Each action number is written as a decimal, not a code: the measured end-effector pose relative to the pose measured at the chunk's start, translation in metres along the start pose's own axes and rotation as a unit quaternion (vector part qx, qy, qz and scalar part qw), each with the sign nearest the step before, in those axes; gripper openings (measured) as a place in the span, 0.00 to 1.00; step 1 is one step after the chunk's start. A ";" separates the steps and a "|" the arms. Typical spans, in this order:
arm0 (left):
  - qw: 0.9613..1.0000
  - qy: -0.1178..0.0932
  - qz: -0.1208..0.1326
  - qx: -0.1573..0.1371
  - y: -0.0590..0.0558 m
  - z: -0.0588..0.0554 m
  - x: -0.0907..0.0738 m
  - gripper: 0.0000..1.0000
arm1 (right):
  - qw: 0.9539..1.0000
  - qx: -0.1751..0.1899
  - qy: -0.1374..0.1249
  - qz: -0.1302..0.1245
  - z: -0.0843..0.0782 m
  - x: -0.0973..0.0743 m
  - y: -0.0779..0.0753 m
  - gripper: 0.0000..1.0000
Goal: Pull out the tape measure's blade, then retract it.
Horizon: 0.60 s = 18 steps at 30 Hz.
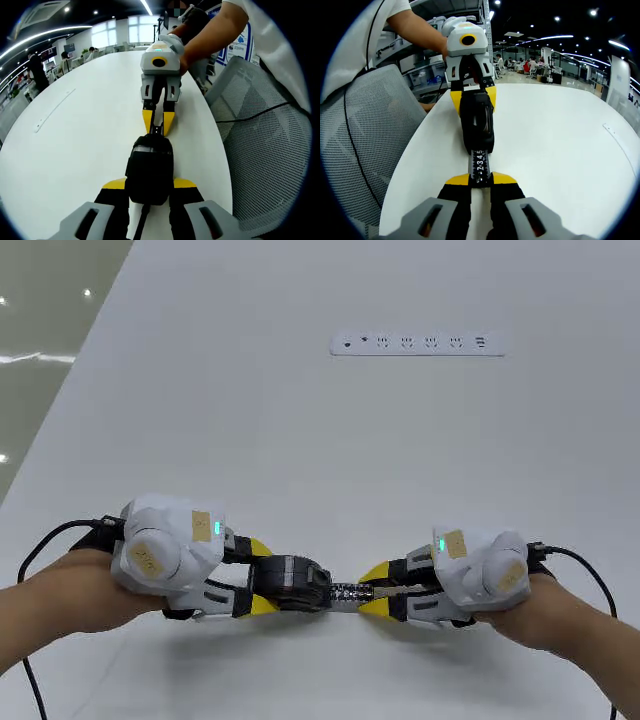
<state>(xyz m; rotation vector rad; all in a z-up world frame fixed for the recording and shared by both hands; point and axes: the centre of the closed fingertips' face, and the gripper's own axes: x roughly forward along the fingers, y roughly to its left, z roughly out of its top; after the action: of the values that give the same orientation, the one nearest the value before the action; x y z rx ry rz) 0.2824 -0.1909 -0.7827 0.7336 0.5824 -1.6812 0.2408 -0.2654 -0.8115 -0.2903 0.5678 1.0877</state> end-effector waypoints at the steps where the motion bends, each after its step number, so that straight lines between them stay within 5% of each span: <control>1: 1.000 0.001 0.000 0.000 0.000 0.000 0.000 0.27 | 1.000 -0.001 0.001 0.000 -0.001 -0.002 0.000 0.11; 18: 1.000 0.013 0.000 0.002 0.000 -0.001 0.000 0.27 | 1.000 0.003 0.025 -0.010 -0.023 -0.035 -0.002 0.11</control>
<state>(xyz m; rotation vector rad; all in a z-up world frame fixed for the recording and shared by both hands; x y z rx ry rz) 0.2826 -0.1908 -0.7835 0.7596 0.5964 -1.6752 0.2242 -0.3038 -0.8104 -0.3172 0.6112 1.0616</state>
